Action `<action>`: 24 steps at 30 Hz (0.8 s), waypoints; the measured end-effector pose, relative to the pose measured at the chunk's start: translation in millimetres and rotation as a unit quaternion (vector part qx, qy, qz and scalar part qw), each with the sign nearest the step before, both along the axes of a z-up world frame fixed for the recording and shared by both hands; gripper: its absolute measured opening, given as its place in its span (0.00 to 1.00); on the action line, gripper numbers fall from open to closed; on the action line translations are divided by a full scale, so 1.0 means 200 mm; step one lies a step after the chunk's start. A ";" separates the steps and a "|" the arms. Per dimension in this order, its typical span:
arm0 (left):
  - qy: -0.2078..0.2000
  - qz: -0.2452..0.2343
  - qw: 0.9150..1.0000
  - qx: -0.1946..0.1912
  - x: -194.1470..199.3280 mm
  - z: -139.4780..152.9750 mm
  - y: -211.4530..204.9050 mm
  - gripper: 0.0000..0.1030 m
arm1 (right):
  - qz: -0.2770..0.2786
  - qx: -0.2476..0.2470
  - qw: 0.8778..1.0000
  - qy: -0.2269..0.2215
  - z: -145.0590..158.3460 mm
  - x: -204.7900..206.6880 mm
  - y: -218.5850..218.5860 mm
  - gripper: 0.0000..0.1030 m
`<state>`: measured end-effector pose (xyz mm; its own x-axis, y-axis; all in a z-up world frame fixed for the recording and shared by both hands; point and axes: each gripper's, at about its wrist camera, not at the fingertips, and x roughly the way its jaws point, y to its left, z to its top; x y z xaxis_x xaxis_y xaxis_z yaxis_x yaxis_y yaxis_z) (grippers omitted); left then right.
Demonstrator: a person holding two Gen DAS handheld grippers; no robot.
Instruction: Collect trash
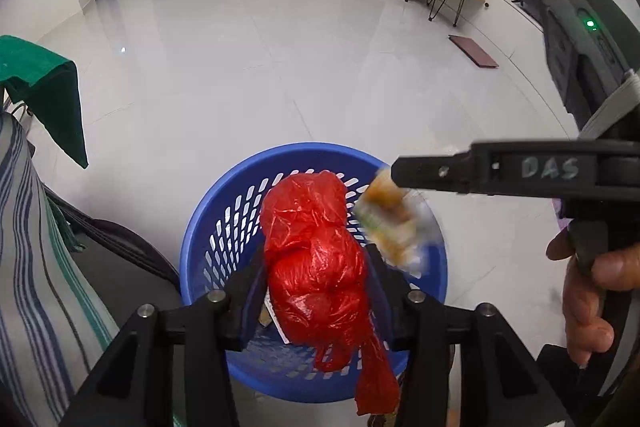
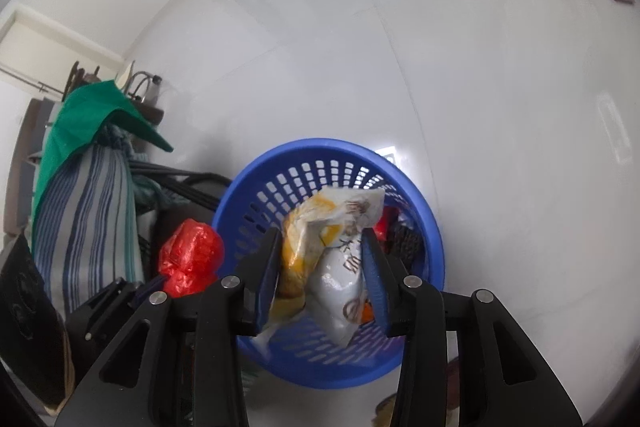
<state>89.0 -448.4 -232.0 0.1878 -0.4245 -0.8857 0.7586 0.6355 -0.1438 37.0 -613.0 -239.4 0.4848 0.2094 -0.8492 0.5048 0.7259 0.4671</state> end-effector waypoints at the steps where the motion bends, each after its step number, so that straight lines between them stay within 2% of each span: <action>1: -0.001 0.001 1.000 -0.002 0.00 0.00 0.00 0.50 | -0.007 0.006 1.000 -0.005 0.00 -0.01 -0.01 0.60; 5: -0.014 0.007 1.000 0.001 -0.01 0.06 0.01 0.61 | -0.025 0.003 1.000 -0.018 0.07 -0.04 -0.05 0.67; 7: -0.034 0.009 0.999 -0.003 -0.04 0.15 0.03 0.61 | -0.039 -0.004 0.999 -0.030 0.13 -0.07 -0.07 0.77; 9: -0.061 0.013 0.998 -0.007 -0.09 0.28 0.05 0.63 | -0.053 -0.020 0.998 -0.039 0.22 -0.11 -0.08 0.87; 11: -0.079 0.012 0.996 -0.024 -0.15 0.42 0.10 0.64 | -0.061 -0.048 0.996 -0.046 0.35 -0.18 -0.08 0.91; 13: -0.092 0.012 0.995 -0.042 -0.22 0.57 0.15 0.76 | -0.068 -0.066 0.994 -0.055 0.45 -0.27 -0.07 0.98; 14: -0.093 0.013 0.994 -0.054 -0.27 0.64 0.19 0.85 | -0.073 -0.074 0.993 -0.064 0.52 -0.35 -0.05 1.00; 16: -0.090 0.010 0.994 -0.065 -0.37 0.72 0.27 0.90 | -0.080 -0.097 0.990 -0.072 0.60 -0.47 -0.01 1.00; 17: -0.085 0.007 0.994 -0.061 -0.41 0.74 0.31 1.00 | -0.078 -0.111 0.988 -0.072 0.64 -0.55 0.02 1.00; 19: -0.089 0.007 0.994 -0.054 -0.50 0.77 0.37 1.00 | -0.073 -0.139 0.986 -0.061 0.68 -0.71 0.11 1.00; 22: -0.112 0.007 0.993 -0.037 -0.59 0.82 0.42 1.00 | -0.092 -0.205 0.974 -0.044 0.74 -0.90 0.21 1.00; 24: -0.123 0.015 0.992 -0.037 -0.64 0.86 0.46 1.00 | -0.082 -0.215 0.972 -0.056 0.80 -0.98 0.29 1.00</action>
<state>-38.1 -356.1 -60.8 0.4073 -0.4778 -0.7783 0.7575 0.6528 -0.0043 -159.0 -555.9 -79.3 0.5767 -0.2409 -0.7806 0.5929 0.7808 0.1971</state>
